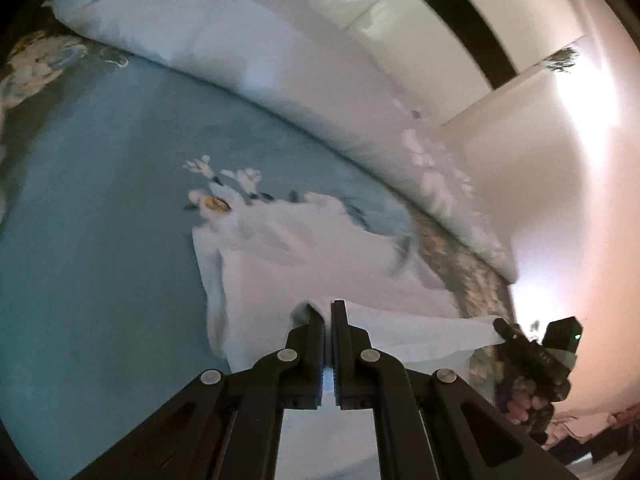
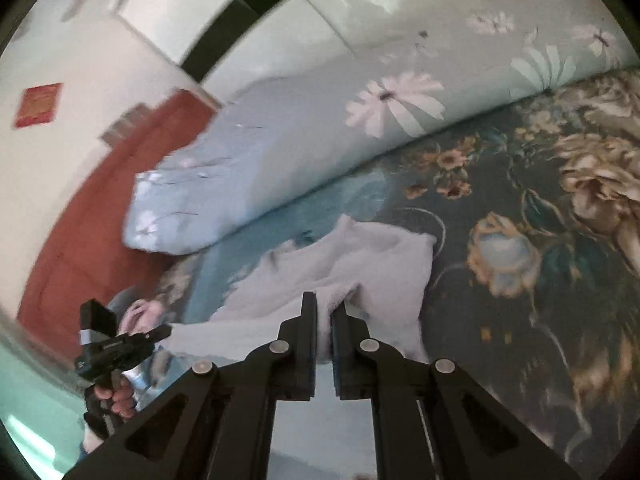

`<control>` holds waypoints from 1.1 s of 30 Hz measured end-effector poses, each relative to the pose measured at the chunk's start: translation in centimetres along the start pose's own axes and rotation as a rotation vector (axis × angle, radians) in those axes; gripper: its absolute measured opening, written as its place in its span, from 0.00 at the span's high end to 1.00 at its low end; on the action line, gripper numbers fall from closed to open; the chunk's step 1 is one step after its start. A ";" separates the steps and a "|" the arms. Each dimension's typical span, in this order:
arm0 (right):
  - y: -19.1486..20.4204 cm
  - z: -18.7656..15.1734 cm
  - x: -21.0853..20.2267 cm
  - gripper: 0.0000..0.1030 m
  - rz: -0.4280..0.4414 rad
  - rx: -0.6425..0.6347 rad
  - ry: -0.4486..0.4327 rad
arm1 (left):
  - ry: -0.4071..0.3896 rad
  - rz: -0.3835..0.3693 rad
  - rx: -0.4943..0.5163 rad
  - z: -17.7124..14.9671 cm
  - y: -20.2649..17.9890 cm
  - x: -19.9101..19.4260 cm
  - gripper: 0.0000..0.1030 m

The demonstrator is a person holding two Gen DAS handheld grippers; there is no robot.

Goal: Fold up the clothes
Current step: 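Lift the hem with both grippers and fold it up toward the collar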

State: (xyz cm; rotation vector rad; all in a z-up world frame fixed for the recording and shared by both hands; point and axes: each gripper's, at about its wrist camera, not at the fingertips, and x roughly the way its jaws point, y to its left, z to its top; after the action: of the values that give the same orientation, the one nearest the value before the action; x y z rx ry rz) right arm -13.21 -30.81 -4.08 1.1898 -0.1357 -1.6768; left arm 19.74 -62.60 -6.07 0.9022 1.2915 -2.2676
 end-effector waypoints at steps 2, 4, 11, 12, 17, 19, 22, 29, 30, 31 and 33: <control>-0.7 1.0 2.2 0.94 -0.034 0.022 0.031 | 0.013 0.023 -0.008 1.3 0.8 1.9 0.97; -1.1 2.0 3.9 0.94 -0.072 0.030 0.042 | 0.011 0.011 -0.021 1.8 1.6 2.8 0.97; -1.8 4.5 8.2 0.94 -0.151 0.057 0.065 | 0.019 0.020 -0.058 4.3 3.5 6.1 0.97; -1.9 4.6 8.9 0.94 -0.170 0.055 0.075 | 0.028 0.019 -0.068 4.4 3.8 6.6 0.97; -2.9 4.3 10.5 0.94 -0.203 0.067 0.108 | 0.041 -0.063 -0.142 4.2 5.8 7.7 0.96; -3.2 4.2 10.6 0.94 -0.198 0.075 0.110 | 0.045 -0.110 -0.181 4.0 6.6 7.8 0.96; -2.9 4.5 10.1 0.92 -0.171 0.073 0.107 | 0.040 -0.121 -0.195 4.3 6.6 7.4 0.95; -1.6 5.8 8.0 0.49 -0.106 0.059 0.016 | -0.030 -0.159 -0.185 5.8 4.4 5.4 0.43; -1.7 5.8 7.8 0.48 -0.104 0.064 0.007 | -0.042 -0.173 -0.197 6.0 4.5 5.1 0.38; -1.8 5.8 7.7 0.48 -0.102 0.071 0.002 | -0.057 -0.176 -0.221 6.1 4.8 4.9 0.38; -2.4 5.4 7.3 0.48 -0.111 0.088 -0.001 | -0.062 -0.144 -0.255 5.9 5.7 4.4 0.38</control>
State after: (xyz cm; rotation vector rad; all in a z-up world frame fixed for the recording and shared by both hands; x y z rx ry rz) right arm -18.75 -37.63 -7.39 1.2819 -0.1477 -1.7835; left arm 17.90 -70.58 -10.46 0.6643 1.6178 -2.1499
